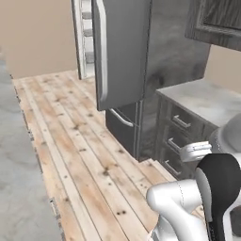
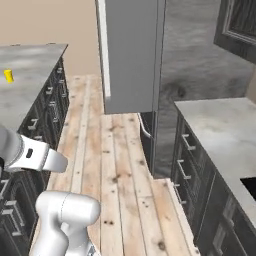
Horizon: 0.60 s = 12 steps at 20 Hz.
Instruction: Gather the carrot and potato from the fridge and place them on a tray on the dining counter. Then gather the fish and chicken drumstick from the fridge and place them on the other tray.
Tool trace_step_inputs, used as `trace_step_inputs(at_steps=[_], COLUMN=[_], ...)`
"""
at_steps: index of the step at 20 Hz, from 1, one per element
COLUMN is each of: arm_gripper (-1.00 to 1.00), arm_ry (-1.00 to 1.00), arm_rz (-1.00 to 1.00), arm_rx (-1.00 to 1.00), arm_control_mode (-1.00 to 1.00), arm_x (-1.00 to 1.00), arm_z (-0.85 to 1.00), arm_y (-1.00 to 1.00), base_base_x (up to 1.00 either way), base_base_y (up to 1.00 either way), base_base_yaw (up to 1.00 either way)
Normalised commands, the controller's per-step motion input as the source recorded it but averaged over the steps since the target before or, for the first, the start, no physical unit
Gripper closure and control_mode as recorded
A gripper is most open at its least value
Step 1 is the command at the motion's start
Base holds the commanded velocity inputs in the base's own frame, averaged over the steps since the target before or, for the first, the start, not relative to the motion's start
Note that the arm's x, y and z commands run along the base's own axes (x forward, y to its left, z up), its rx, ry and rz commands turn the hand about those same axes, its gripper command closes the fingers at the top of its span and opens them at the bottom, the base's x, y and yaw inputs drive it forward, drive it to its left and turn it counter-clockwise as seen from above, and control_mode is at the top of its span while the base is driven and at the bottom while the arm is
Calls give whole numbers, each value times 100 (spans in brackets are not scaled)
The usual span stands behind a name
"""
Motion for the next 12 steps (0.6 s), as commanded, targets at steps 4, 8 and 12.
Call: trace_step_inputs(at_steps=[4, 8, 12], arm_gripper=[-100, -100, -100], arm_ry=[0, 0, 0], arm_rz=[0, 0, 0], arm_rx=[0, 0, 0], arm_control_mode=[100, 100, 100], arm_x=[0, 0, 0], arm_z=[0, 0, 0], arm_y=[0, 0, 0], base_base_x=[76, 80, 80], base_base_y=[-3, 0, 0], base_base_yaw=[42, 40, 40])
